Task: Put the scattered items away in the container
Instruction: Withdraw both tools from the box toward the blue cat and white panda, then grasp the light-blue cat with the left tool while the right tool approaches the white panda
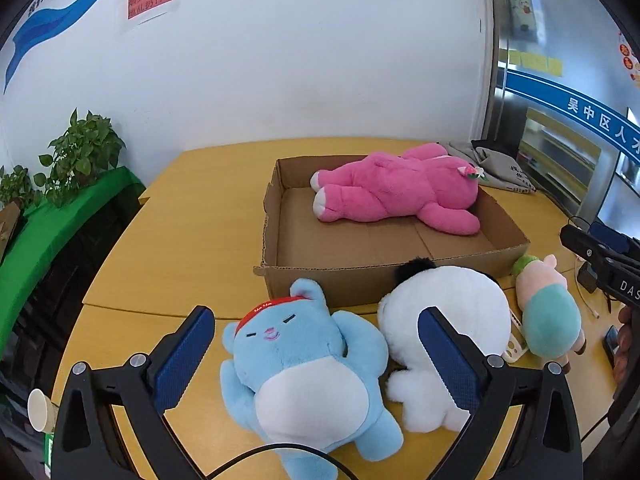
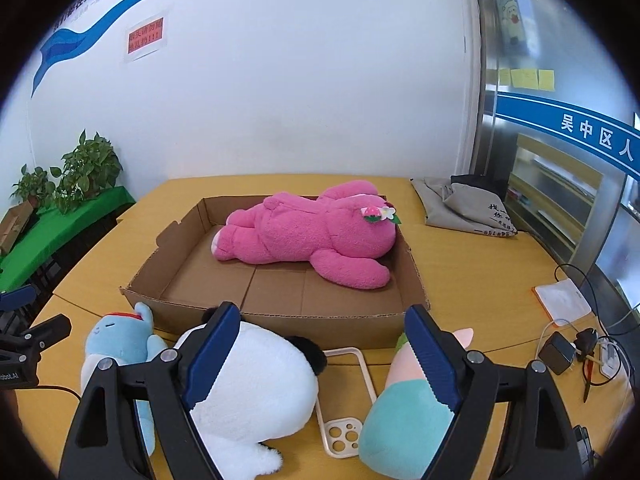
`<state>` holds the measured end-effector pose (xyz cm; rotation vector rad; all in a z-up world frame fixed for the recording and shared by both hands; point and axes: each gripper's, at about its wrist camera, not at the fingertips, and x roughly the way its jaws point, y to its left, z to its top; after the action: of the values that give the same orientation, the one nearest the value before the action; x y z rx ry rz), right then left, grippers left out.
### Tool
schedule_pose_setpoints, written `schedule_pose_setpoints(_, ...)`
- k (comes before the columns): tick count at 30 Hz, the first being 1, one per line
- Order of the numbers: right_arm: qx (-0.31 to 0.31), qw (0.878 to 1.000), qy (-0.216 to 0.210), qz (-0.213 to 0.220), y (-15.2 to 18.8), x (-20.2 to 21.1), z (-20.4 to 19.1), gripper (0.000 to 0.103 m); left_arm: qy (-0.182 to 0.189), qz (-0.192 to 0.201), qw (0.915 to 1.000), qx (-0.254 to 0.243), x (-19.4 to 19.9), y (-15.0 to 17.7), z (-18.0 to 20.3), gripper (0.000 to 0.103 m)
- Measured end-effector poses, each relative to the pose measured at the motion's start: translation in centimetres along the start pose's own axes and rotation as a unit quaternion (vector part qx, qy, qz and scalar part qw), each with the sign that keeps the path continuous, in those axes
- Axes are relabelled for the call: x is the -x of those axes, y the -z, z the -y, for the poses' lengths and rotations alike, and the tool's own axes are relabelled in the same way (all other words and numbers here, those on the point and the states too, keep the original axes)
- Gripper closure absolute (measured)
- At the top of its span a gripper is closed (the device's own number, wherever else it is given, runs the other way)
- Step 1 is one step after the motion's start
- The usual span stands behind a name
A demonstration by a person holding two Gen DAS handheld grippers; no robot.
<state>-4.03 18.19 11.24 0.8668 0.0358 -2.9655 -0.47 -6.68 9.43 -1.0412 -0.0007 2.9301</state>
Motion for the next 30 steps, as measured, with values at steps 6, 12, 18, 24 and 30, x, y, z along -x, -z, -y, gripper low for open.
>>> schedule_pose_setpoints(6, 0.014, 0.999, -0.032, -0.015, 1.6, 0.5, -1.3, 0.018, 0.015, -0.012, 0.9997, 0.012, -0.3, 1.1, -0.6, 0.0)
schedule_pose_setpoints(12, 0.046, 0.984, -0.149, -0.085, 5.1, -1.3, -6.0, 0.018, 0.021, -0.042, 0.998, 0.041, -2.0, 2.3, -2.8, 0.0)
schedule_pose_setpoints(18, 0.056, 0.962, -0.221, -0.15, 6.8, -4.8, -12.0, 0.022, 0.013, -0.088, 0.9918, 0.092, -4.1, 4.9, -7.6, 0.0)
schedule_pose_setpoints(24, 0.047, 0.949, -0.226, -0.213, 8.1, -9.0, -14.6, 0.034, 0.035, -0.137, 0.9765, 0.163, -7.0, 9.2, -12.8, 0.008)
schedule_pose_setpoints(30, 0.011, 0.944, -0.241, -0.224, 7.9, -10.1, -14.4, 0.048, 0.104, -0.178, 0.9503, 0.233, -11.4, 12.2, -15.6, 0.031)
